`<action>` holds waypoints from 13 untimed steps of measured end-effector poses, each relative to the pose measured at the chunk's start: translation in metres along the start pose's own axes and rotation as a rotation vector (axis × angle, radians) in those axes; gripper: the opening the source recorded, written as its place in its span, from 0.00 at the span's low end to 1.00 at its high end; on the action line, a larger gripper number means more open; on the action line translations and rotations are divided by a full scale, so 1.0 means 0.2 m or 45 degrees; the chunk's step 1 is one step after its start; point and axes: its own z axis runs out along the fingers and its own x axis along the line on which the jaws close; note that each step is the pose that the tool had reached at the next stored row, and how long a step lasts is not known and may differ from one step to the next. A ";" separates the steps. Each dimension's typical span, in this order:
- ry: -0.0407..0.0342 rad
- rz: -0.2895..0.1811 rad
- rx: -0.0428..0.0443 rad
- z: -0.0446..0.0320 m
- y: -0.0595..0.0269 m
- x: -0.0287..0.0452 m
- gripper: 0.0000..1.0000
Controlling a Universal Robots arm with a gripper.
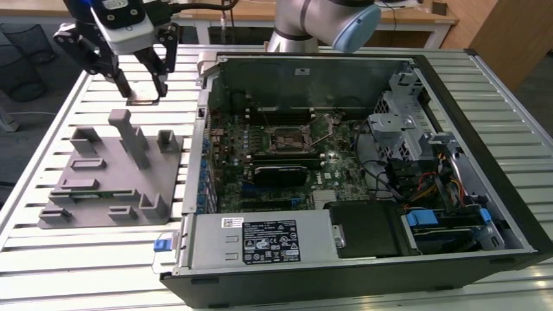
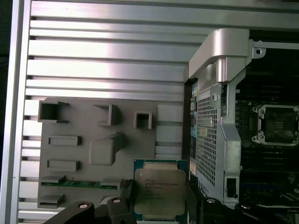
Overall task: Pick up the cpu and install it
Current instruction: 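Pick up the cpu and move it towards the insertion slot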
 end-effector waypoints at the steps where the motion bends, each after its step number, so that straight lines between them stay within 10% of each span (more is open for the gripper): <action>1: 0.0000 0.000 0.000 0.000 0.000 -0.007 0.53; 13: 0.0001 0.000 0.000 0.002 -0.002 -0.079 0.53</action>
